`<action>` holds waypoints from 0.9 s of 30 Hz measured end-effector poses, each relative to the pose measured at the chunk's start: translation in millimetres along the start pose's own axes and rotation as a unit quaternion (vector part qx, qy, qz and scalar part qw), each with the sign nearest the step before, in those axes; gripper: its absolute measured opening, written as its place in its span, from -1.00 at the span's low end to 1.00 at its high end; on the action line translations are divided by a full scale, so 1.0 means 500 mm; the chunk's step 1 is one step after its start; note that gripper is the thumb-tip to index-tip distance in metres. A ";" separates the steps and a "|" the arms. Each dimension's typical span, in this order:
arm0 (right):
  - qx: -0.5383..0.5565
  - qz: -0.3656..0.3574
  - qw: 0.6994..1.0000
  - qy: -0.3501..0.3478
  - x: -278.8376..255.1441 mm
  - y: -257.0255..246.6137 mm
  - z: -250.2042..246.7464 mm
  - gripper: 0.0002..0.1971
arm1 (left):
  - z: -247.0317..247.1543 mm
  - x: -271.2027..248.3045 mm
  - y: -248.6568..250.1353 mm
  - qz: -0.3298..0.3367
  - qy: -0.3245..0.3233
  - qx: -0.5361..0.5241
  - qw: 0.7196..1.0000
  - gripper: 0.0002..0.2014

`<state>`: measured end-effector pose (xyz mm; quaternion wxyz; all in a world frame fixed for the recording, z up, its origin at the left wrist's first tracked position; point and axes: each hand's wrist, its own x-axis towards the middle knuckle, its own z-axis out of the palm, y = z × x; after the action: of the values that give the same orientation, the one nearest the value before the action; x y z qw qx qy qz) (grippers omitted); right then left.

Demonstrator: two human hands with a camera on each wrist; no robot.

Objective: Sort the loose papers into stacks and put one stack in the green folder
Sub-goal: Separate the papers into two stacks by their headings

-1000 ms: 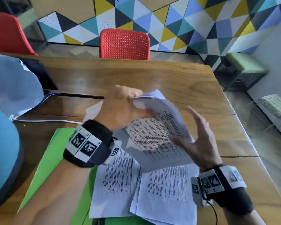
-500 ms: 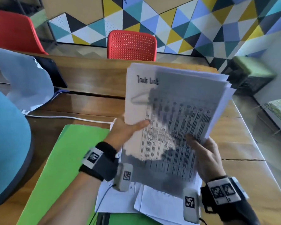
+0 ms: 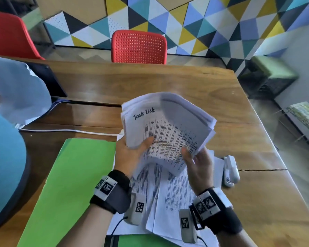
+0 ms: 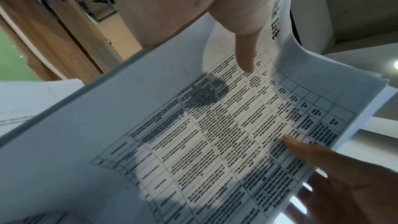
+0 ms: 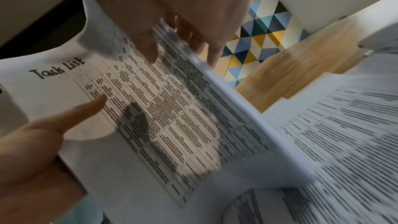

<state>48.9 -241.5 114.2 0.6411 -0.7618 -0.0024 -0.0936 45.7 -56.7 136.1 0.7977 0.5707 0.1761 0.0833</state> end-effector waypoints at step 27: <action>-0.272 -0.349 0.896 0.044 0.078 -0.166 -0.054 -0.62 | -0.032 0.064 -0.011 0.025 -0.075 0.053 0.995 -0.66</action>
<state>73.4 -257.7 205.0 0.3345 -0.8518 -0.2137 -0.3417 68.7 -33.8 120.3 0.7747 0.6214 0.1057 0.0508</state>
